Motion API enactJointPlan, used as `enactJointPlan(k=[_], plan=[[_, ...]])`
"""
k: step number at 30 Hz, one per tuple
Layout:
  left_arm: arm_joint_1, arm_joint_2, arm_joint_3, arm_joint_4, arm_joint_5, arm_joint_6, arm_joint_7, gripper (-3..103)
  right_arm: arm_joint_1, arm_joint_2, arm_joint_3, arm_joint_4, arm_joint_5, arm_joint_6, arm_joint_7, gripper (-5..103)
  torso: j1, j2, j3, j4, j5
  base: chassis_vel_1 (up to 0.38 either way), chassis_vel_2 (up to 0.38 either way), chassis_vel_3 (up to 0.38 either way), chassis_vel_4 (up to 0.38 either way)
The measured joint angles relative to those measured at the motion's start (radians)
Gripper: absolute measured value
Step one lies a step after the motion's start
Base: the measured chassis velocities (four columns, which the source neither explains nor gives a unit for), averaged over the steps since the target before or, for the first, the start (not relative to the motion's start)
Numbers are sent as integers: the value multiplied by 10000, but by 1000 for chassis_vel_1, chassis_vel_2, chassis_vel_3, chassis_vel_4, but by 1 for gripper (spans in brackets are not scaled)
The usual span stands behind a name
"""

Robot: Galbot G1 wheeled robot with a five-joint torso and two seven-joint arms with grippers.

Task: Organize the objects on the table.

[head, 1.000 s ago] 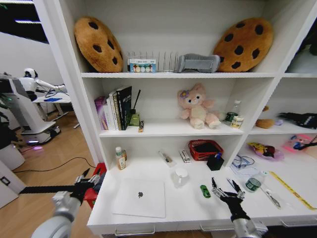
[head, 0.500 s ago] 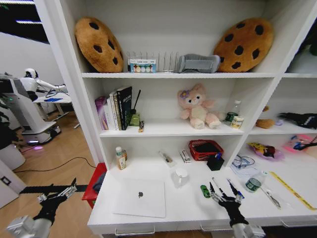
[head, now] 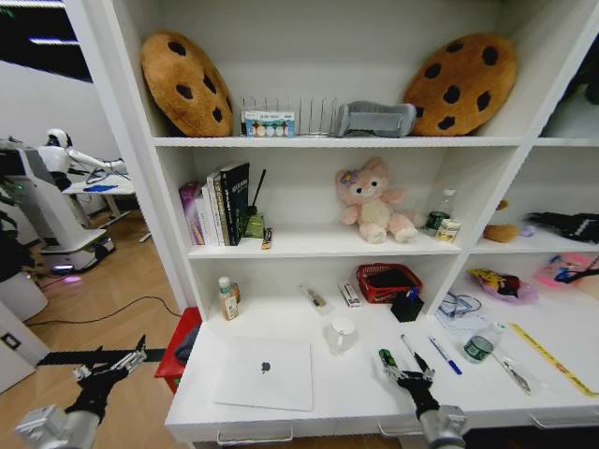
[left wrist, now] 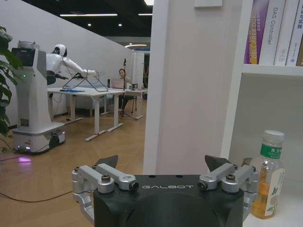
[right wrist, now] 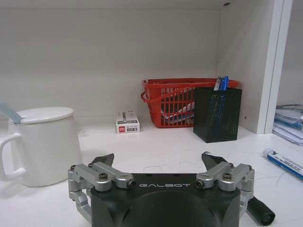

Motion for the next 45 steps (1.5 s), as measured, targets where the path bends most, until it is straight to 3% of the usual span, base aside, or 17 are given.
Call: enactJointPlan(k=[12, 14, 15, 17, 21, 23, 25, 26, 30, 37, 41, 45], plan=[[-11, 16, 16, 0, -1, 9, -9, 100, 421, -728, -660, -696, 122, -382, -17, 103, 0, 0, 0, 0, 1, 0, 0, 0, 0], [-13, 19, 19, 1, -1, 12, -11, 100, 464, -792, -758, -842, 29, -402, -8, 89, -1, 0, 0, -1, 0, 0, 0, 0, 0], [-13, 19, 19, 1, -1, 12, -11, 100, 464, -792, -758, -842, 29, -402, -8, 89, -1, 0, 0, -1, 0, 0, 0, 0, 0], [-13, 21, 22, 1, -1, 13, -10, 100, 470, -758, -810, -845, -1, -401, 18, 79, 0, 0, 0, -1, 0, 0, 0, 0, 0], [-13, 22, 23, 1, -1, 13, -11, 100, 446, -718, -830, -803, -30, -398, 23, 73, 0, 0, 0, 0, 0, 0, 0, 0, 0], [-14, 24, 26, 1, -1, 14, -11, 100, 403, -624, -828, -766, -76, -360, 35, 57, 0, 0, 0, 0, 0, 0, 0, 0, 0], [-15, 25, 27, 1, -1, 13, -11, 100, 384, -595, -819, -755, -89, -334, 42, 57, 0, 0, 0, 0, 0, 0, 0, 0, 0], [-15, 26, 29, 1, -1, 14, -11, 100, 344, -546, -794, -728, -95, -289, 56, 46, 0, 0, 0, -1, 0, 0, 0, 0, 0], [-15, 26, 29, 1, -1, 14, -12, 100, 225, -451, -692, -601, -80, -235, 77, 37, 0, 0, 0, 0, 0, 0, 0, 0, 0], [-16, 27, 30, 1, -2, 14, -12, 100, -360, -474, -177, 447, 219, -201, 173, 37, 0, -1, 0, -1, 2, 0, 0, 0, 0], [-17, 28, 30, 1, -1, 15, -12, 100, -757, -1003, 334, 2143, 780, -476, 350, 37, -1, 0, 0, -4, -1, 0, 0, 0, 0], [-17, 29, 31, 1, -2, 15, -13, 100, -184, -1787, 595, 3669, 1713, -1274, 705, 37, -1, 0, -1, -2, 1, 0, 0, 0, 0]])
